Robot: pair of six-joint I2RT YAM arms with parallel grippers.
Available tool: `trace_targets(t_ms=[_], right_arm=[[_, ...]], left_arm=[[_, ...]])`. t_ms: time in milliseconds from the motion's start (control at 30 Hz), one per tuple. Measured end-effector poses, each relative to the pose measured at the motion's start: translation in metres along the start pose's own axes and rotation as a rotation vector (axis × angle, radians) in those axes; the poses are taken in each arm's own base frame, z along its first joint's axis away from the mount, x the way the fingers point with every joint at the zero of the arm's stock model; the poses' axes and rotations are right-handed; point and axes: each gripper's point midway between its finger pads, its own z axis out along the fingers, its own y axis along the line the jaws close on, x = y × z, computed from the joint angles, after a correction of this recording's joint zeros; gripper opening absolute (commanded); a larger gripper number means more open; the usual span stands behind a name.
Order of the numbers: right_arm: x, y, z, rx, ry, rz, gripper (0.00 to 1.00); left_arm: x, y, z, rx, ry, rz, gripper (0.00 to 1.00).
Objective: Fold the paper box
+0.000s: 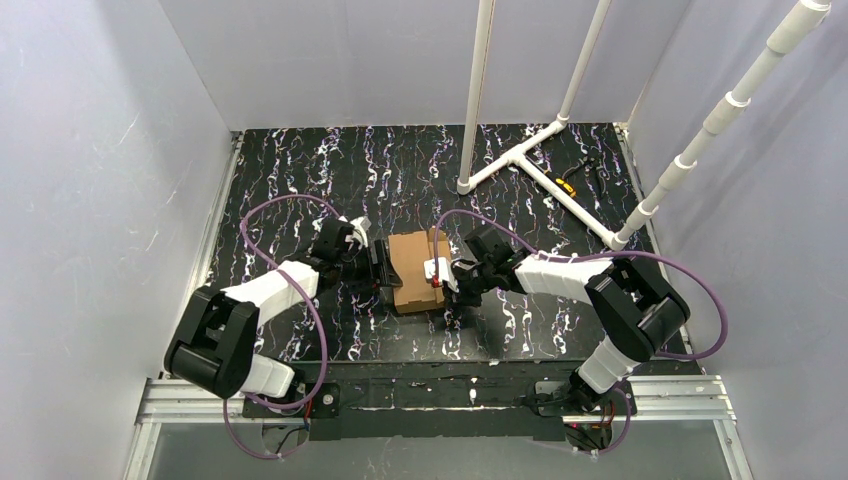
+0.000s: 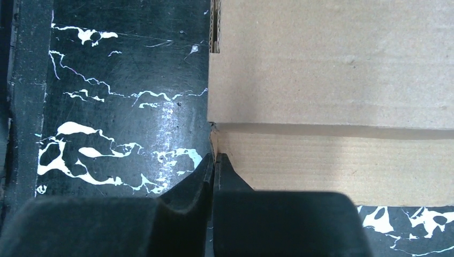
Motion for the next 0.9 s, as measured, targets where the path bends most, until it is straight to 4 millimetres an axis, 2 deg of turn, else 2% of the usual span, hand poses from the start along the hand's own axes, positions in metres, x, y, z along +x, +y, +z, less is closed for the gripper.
trace_targets(t_ms=[467, 733, 900], right_arm=[[-0.0015, 0.0034, 0.0015, -0.016, -0.004, 0.077, 0.08], [-0.0017, 0.0048, 0.0015, -0.017, -0.004, 0.108, 0.01], [-0.0025, 0.0062, 0.0016, -0.022, -0.008, 0.122, 0.01]], left_arm=[[0.0, -0.001, 0.001, -0.023, 0.049, -0.005, 0.65], [0.0019, -0.0044, 0.0021, -0.036, 0.072, -0.015, 0.65], [0.0029, -0.0086, 0.0042, -0.047, 0.081, -0.017, 0.65]])
